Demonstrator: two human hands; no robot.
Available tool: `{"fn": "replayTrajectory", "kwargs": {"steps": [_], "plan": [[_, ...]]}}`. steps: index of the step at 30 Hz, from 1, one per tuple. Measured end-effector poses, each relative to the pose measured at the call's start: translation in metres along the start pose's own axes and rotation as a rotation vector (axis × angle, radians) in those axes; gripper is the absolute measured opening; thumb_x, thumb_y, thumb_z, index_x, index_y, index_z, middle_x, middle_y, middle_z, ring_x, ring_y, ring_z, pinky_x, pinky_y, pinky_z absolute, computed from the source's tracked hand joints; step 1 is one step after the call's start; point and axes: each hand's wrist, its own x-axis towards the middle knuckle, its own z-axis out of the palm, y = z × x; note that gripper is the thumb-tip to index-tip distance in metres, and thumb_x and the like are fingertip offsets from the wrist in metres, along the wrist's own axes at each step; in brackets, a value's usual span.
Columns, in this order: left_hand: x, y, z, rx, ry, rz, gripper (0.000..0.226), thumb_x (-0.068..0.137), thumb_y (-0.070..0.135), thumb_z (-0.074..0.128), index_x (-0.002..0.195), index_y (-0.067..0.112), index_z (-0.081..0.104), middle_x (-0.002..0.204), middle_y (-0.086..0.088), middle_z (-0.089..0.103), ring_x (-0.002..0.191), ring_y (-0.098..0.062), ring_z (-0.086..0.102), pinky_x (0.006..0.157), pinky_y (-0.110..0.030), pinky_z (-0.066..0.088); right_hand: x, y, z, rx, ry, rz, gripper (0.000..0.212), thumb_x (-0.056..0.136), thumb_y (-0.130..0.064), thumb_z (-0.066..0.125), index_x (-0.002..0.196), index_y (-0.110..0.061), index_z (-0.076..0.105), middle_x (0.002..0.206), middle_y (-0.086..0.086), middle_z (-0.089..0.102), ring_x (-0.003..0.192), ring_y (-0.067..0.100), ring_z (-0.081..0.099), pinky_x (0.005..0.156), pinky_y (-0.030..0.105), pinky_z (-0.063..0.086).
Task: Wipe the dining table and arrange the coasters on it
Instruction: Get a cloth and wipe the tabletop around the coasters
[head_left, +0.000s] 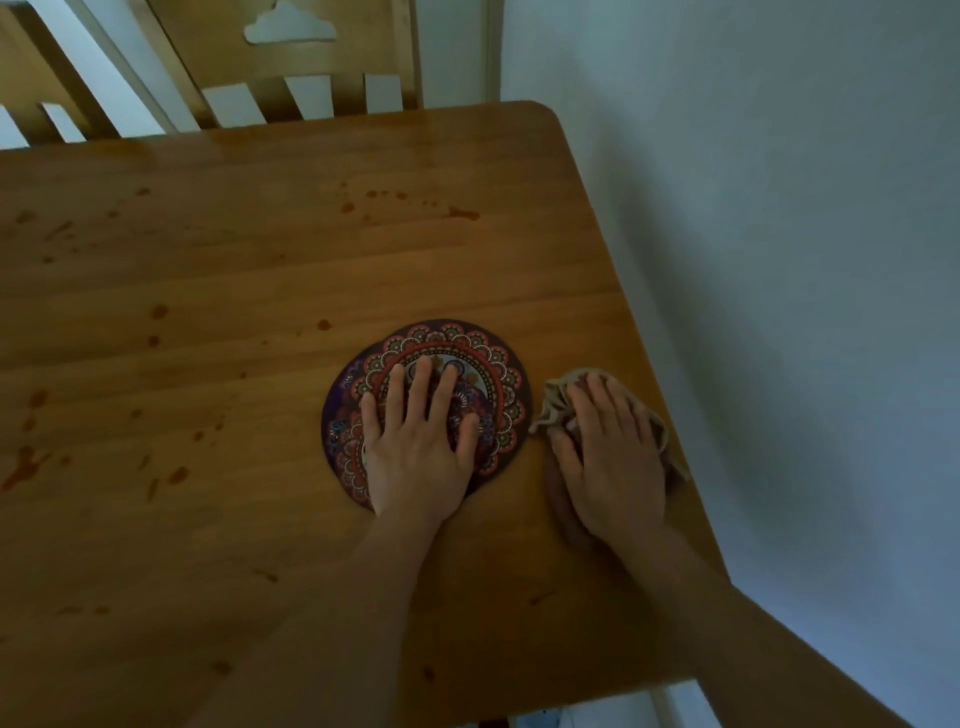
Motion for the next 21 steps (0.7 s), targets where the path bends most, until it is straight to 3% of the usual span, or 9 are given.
{"fn": "replayTrajectory", "kwargs": {"steps": [11, 17, 21], "plan": [[0.002, -0.003, 0.006, 0.0, 0.017, -0.002, 0.062, 0.098, 0.06, 0.013, 0.155, 0.035, 0.019, 0.163, 0.006, 0.015, 0.152, -0.021, 0.005, 0.121, -0.052, 0.006, 0.116, 0.004, -0.006, 0.043, -0.012, -0.079, 0.054, 0.102, -0.047, 0.03, 0.149, -0.021, 0.033, 0.161, 0.002, 0.024, 0.149, 0.019, 0.013, 0.122, 0.039, 0.006], [0.002, -0.003, 0.005, -0.01, 0.019, 0.008, 0.063, 0.099, 0.06, 0.013, 0.154, 0.033, 0.022, 0.163, 0.004, 0.018, 0.151, -0.023, 0.008, 0.121, -0.052, 0.007, 0.017, 0.003, -0.005, 0.089, 0.023, -0.007, 0.056, 0.1, -0.051, 0.03, 0.148, -0.022, 0.036, 0.159, 0.001, 0.029, 0.149, 0.017, 0.017, 0.122, 0.038, 0.008], [0.001, -0.002, 0.003, -0.009, 0.003, 0.014, 0.065, 0.097, 0.06, 0.009, 0.155, 0.032, 0.019, 0.164, 0.004, 0.014, 0.151, -0.024, 0.005, 0.121, -0.053, 0.005, -0.075, -0.036, 0.008, 0.084, 0.006, 0.042, 0.064, 0.096, -0.06, 0.032, 0.148, -0.023, 0.036, 0.157, 0.001, 0.032, 0.148, 0.019, 0.019, 0.121, 0.043, 0.015]]}}
